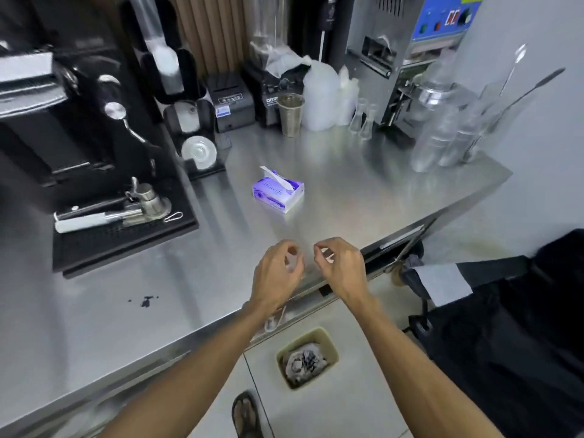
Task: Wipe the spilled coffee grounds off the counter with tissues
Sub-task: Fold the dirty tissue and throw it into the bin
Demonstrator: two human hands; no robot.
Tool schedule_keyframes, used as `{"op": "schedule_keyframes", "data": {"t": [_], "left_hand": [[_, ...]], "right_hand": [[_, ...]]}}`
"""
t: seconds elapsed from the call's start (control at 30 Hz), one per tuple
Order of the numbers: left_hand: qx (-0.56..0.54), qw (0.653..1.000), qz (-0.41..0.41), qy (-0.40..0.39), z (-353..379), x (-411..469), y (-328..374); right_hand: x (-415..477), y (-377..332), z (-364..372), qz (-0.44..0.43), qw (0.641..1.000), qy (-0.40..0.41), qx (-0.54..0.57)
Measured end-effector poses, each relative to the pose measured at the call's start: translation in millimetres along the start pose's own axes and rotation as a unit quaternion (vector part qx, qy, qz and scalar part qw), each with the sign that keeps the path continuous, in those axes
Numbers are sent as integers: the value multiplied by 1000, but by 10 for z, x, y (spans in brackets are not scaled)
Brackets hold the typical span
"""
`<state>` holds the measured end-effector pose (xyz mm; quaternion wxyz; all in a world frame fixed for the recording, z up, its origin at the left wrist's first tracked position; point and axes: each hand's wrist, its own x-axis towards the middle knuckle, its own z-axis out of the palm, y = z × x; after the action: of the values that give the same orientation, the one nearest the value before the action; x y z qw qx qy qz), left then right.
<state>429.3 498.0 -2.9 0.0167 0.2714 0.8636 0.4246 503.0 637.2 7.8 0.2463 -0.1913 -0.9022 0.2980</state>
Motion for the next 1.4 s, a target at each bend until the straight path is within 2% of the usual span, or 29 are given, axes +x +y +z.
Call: {"op": "schedule_keyframes", "data": {"t": [0.13, 0.4, 0.5, 0.7, 0.9, 1.17, 1.4], "left_hand": [[-4, 996, -87, -14, -255, 423, -288], [11, 991, -134, -7, -205, 1505, -508], [30, 988, -138, -56, -35, 1784, -646], [74, 997, -20, -8, 123, 1992, -747], [23, 999, 19, -16, -49, 1812, -824], [27, 993, -5, -115, -346, 1569, -1153], [29, 987, -2, -157, -493, 1542, -1128]], "right_hand": [[474, -266, 236, 33, 999, -12, -27], [1424, -599, 686, 65, 996, -33, -49], [1678, -563, 836, 80, 991, -60, -84], [1950, -541, 972, 86, 982, -80, -147], [1912, -570, 1009, 104, 983, -82, -130], [1681, -656, 1030, 154, 984, -88, -13], [1746, -980, 737, 75, 997, 3, 34]]}}
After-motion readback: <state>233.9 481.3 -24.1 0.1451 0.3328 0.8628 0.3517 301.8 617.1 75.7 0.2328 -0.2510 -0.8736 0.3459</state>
